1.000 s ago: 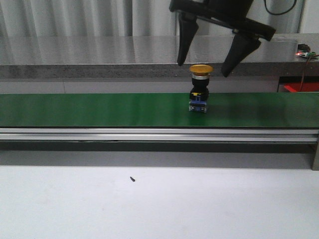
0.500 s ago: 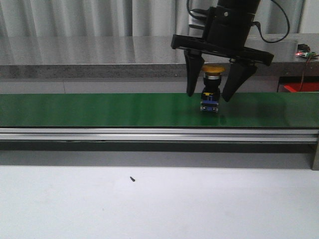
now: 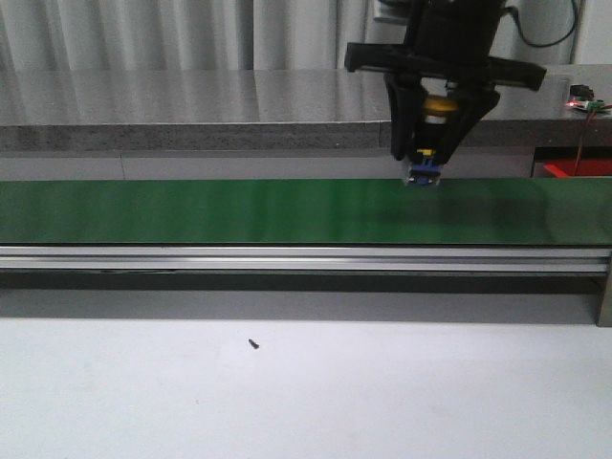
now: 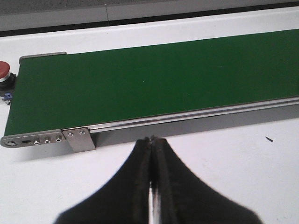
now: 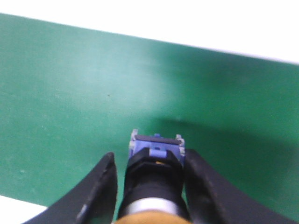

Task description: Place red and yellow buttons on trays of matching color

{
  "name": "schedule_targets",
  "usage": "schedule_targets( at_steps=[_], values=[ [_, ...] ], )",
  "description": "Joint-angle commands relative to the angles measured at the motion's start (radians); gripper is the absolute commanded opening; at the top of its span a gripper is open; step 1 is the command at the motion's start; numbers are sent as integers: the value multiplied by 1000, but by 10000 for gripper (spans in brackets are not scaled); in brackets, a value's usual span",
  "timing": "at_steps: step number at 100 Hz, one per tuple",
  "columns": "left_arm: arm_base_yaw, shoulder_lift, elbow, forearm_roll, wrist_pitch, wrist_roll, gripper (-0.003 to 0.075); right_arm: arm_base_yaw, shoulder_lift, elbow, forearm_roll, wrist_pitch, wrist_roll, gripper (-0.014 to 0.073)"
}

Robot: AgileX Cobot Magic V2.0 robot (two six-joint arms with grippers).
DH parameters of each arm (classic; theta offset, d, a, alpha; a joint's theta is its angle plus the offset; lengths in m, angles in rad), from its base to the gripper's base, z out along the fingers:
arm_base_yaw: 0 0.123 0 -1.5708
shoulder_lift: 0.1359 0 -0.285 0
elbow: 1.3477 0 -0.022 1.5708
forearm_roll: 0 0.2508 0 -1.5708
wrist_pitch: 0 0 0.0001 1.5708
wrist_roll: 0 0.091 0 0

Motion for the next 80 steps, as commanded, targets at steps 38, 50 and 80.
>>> schedule_targets(
  at_steps=[38,50,80],
  values=[
    [-8,-1,-29,-32,-44,-3,-20,-56,-260,94,-122,27,-9,212],
    [-8,-1,-29,-32,-40,-3,-20,-116,-331,216,-122,-18,-9,212],
    [-8,-1,-29,-32,-38,-3,-20,-315,-507,515,-122,-115,-9,212]
  ],
)
